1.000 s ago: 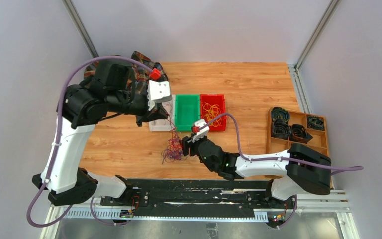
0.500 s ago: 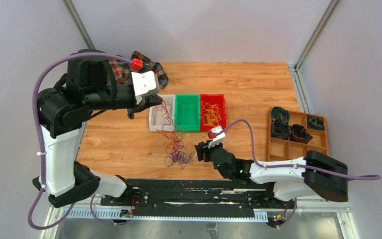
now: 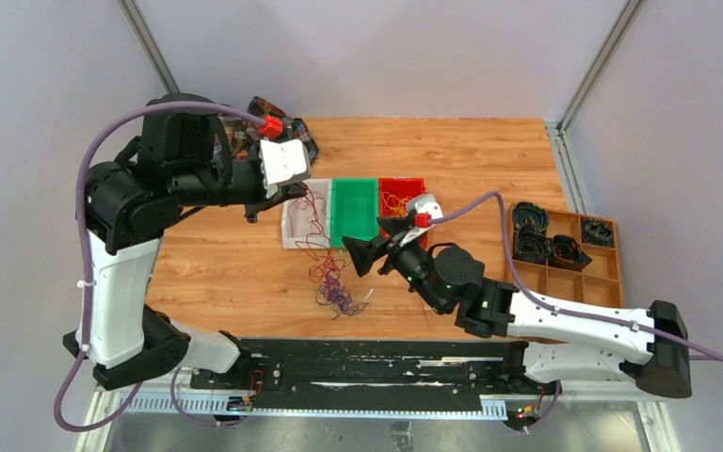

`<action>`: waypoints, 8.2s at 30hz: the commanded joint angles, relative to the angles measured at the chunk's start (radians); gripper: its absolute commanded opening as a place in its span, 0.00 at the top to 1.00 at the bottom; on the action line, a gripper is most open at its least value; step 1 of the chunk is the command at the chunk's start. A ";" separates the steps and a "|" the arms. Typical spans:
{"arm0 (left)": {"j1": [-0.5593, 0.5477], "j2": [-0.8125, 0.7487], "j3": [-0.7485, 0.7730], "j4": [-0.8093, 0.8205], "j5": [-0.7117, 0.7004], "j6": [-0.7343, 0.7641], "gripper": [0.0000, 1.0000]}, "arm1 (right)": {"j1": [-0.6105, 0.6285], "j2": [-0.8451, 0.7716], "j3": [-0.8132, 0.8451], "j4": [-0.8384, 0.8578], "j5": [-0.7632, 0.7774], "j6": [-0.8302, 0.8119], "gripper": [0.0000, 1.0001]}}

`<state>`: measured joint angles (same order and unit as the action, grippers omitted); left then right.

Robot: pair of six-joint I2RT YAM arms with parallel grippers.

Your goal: Untangle the cables

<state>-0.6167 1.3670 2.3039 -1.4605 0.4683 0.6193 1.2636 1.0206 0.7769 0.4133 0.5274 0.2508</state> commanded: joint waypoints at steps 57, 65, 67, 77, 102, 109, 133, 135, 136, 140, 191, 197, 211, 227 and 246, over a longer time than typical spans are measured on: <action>-0.008 -0.004 0.224 0.716 -0.279 -0.160 1.00 | 0.021 0.449 -0.361 0.367 0.169 0.122 0.49; -0.008 0.005 0.212 0.842 -0.341 -0.177 1.00 | 0.022 0.434 -0.398 0.339 0.184 0.162 0.49; -0.007 -0.019 0.162 0.923 -0.371 -0.184 1.00 | 0.022 0.439 -0.412 0.338 0.189 0.176 0.50; -0.008 -0.029 0.142 1.152 -0.495 -0.139 1.00 | 0.023 0.434 -0.448 0.294 0.179 0.238 0.95; -0.008 0.000 0.148 1.490 -0.605 0.021 1.00 | 0.035 0.459 -0.568 0.209 0.241 0.459 0.99; -0.008 -0.113 -0.101 1.367 -0.580 0.020 1.00 | 0.048 0.292 -0.503 0.111 0.237 0.347 0.80; -0.006 -0.149 -0.684 1.437 -0.691 0.198 0.99 | 0.048 -0.308 -0.491 -0.262 0.257 0.293 0.33; -0.006 -0.140 -0.693 1.435 -0.696 0.200 0.99 | 0.047 -0.318 -0.491 -0.284 0.259 0.300 0.32; -0.006 -0.137 -0.698 1.434 -0.698 0.200 1.00 | 0.048 -0.322 -0.491 -0.293 0.262 0.304 0.32; -0.001 -0.132 -0.729 1.433 -0.712 0.195 0.99 | 0.048 -0.336 -0.490 -0.312 0.265 0.301 0.32; 0.265 -0.207 -1.042 1.428 -0.600 0.139 1.00 | 0.045 -0.356 -0.274 -0.478 0.234 0.130 0.13; 0.277 -0.251 -1.104 1.440 -0.584 0.158 0.99 | 0.029 -0.292 -0.233 -0.464 0.216 0.094 0.12; 0.301 -0.222 -1.163 1.368 -0.462 0.145 0.99 | 0.005 -0.303 -0.264 -0.471 0.212 0.125 0.11; 0.299 -0.060 -1.279 1.514 -0.514 0.342 1.00 | -0.057 -0.272 -0.259 -0.463 0.146 0.134 0.09; 0.206 0.099 -1.395 1.511 -0.509 0.373 0.99 | -0.210 -0.238 -0.281 -0.410 0.022 0.221 0.09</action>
<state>-0.4011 1.4204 0.9119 0.0273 -0.0246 0.9615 1.0702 0.8200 0.5316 -0.0032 0.5243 0.4236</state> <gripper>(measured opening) 0.019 0.909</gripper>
